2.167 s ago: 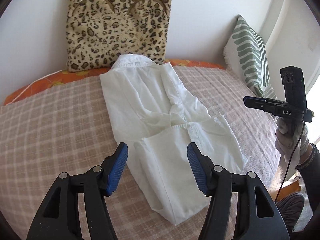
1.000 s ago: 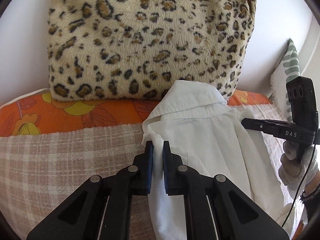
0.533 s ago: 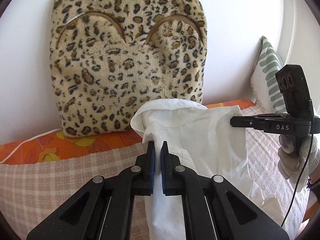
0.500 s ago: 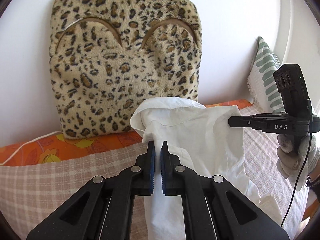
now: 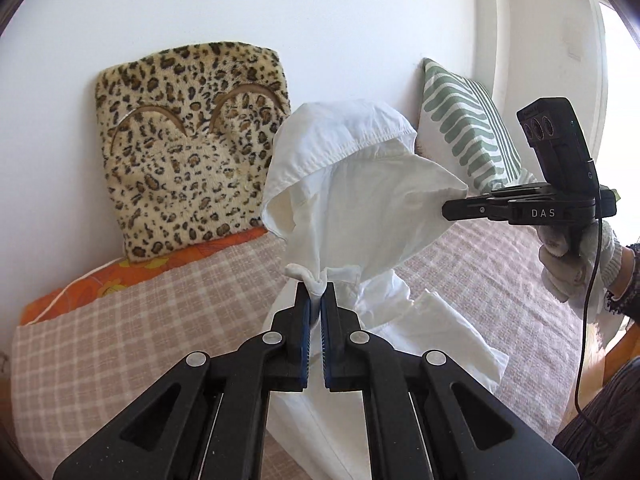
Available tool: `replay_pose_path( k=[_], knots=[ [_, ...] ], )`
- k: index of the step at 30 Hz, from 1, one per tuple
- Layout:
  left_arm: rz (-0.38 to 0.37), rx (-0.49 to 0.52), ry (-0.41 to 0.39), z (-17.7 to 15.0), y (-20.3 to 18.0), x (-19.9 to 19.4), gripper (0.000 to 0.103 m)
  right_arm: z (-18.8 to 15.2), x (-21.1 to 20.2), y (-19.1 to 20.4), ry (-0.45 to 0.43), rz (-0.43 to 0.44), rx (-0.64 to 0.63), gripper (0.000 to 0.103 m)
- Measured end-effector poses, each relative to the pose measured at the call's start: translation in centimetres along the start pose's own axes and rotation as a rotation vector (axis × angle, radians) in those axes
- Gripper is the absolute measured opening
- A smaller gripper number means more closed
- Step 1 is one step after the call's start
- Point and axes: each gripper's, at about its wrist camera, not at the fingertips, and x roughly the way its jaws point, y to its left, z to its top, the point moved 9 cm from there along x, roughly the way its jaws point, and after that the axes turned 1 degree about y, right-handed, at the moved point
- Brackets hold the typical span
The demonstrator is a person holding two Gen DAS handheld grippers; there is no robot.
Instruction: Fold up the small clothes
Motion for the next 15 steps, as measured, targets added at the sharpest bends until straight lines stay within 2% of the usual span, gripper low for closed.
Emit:
replay_pose_path(
  k=[4,7,12,15],
  knots=[
    [-0.003,0.049,0.009,-3.2,-1.3,-2.3,0.003,-4.3,-2.0,1.7,-0.006,-0.017,-0.026,0.003],
    [0.011,0.078,0.044,-6.1,-1.5,-3.0,0.003,-7.2,-2.4,2.9,0.005,-0.048,-0.062,0.003],
    [0.015,0.116,0.138,-10.7,-2.1,-3.3,0.003,-11.9,-1.2,3.9,0.1,-0.137,-0.181,0.003],
    [0.005,0.172,0.179,-12.6,-2.9,-4.0,0.006,-14.2,-1.3,3.0,0.163,-0.151,-0.191,0.003]
  ],
)
